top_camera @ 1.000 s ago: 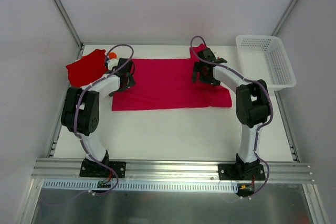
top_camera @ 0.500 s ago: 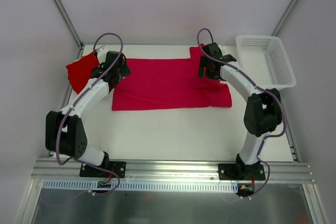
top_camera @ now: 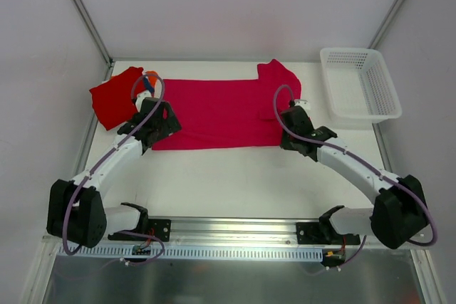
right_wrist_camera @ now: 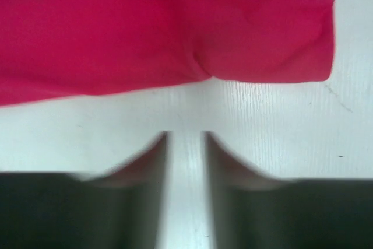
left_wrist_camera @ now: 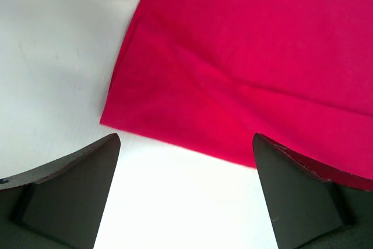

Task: Fold and stack the t-shirts
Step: Fold the flattened tshirt in 1/3 of the way

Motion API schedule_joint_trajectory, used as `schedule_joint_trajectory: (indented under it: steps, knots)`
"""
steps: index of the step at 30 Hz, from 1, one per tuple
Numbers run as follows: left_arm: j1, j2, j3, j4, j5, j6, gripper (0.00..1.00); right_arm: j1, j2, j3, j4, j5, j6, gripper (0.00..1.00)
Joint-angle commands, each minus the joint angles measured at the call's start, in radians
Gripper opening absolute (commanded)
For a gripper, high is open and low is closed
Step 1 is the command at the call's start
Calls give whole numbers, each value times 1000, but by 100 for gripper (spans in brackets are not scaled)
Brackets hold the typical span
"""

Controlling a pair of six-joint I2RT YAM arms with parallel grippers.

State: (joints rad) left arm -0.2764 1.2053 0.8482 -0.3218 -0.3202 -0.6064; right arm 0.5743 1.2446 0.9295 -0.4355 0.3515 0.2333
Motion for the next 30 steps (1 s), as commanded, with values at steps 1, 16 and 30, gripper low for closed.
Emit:
schedule_joint_trajectory:
  steps: [1,16,30]
  knots:
    - [-12,39,-32,80,87,-7,99,-40,50,-49,156,-88,-6,4]
    - [-10,206,21,260,182,86,99,-188,318,141,155,-128,-138,0]
    - [9,424,86,283,162,83,99,-419,447,94,256,-339,-105,1]
